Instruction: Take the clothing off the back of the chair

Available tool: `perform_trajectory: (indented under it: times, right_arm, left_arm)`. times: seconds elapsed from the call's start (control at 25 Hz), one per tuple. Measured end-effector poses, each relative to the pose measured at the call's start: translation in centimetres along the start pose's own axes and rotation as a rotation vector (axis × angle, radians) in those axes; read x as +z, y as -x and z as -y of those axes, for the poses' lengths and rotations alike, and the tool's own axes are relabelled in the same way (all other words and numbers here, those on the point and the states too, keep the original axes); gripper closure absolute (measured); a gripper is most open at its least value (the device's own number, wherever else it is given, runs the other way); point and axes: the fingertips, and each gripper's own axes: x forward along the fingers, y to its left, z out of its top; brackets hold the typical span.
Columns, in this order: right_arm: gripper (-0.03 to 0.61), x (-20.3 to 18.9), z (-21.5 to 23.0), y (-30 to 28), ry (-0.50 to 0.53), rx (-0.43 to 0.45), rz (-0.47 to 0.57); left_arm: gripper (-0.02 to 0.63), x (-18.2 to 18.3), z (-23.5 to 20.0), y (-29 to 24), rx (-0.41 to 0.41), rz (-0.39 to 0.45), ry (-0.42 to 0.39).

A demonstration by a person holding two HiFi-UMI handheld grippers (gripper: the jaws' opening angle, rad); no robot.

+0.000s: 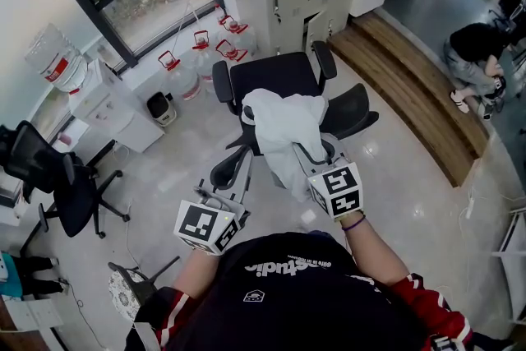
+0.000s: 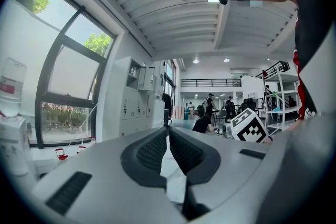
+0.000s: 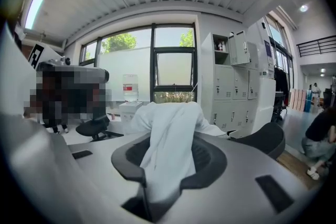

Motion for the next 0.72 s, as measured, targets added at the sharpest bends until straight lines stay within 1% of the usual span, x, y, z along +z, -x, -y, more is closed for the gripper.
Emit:
perform_trajectory:
  times: [0.2,0.36,0.72]
  right_arm:
    - [0.477,0.2,-0.3,1.2,-0.029,0.005,0.054]
    - [0.485,0.5,-0.3,1.6,-0.035,0.004,0.074]
    - [0.488,2.2,-1.0,3.6,-0.045,-0.005,0.124]
  left_arm:
    - [0.578,-0.1,0.2,1.4,0.004,-0.001,0.003]
    - [0.578,-0.4,0.1,2.1,0.012,-0.002,0.008]
    - [0.578,-0.3,0.6,3.1,-0.003,0.002,0.006]
